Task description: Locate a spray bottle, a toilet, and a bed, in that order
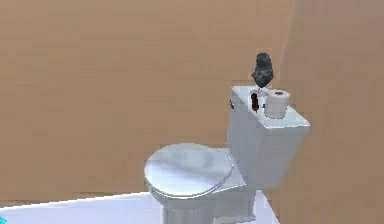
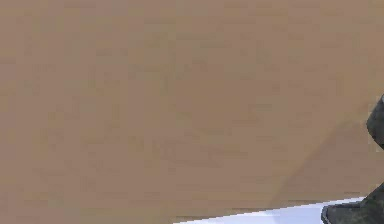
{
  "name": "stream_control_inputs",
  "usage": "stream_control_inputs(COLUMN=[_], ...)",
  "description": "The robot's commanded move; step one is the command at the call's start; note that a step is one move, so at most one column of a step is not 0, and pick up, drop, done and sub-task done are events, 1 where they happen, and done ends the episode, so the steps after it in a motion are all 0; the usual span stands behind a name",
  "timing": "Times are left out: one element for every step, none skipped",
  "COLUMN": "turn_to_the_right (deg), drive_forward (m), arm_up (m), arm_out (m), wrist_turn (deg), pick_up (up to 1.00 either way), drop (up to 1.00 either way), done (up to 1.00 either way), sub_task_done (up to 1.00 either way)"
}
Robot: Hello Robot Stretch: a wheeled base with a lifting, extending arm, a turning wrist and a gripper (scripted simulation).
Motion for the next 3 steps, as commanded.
stream_control_inputs(turn_to_the_right=[-45.0,-45.0,-45.0], drive_forward=[0.0,0.0,0.0], arm_up=[0.0,0.0,0.0], arm_out=[0.0,0.0,0.0], wrist_turn=[0.0,0.0,0.0], pick_up=[0.0,0.0,0.0], drop=[0.0,0.0,0.0], done=[0.0,0.0,0.0], sub_task_done=[0.0,0.0,0.0])
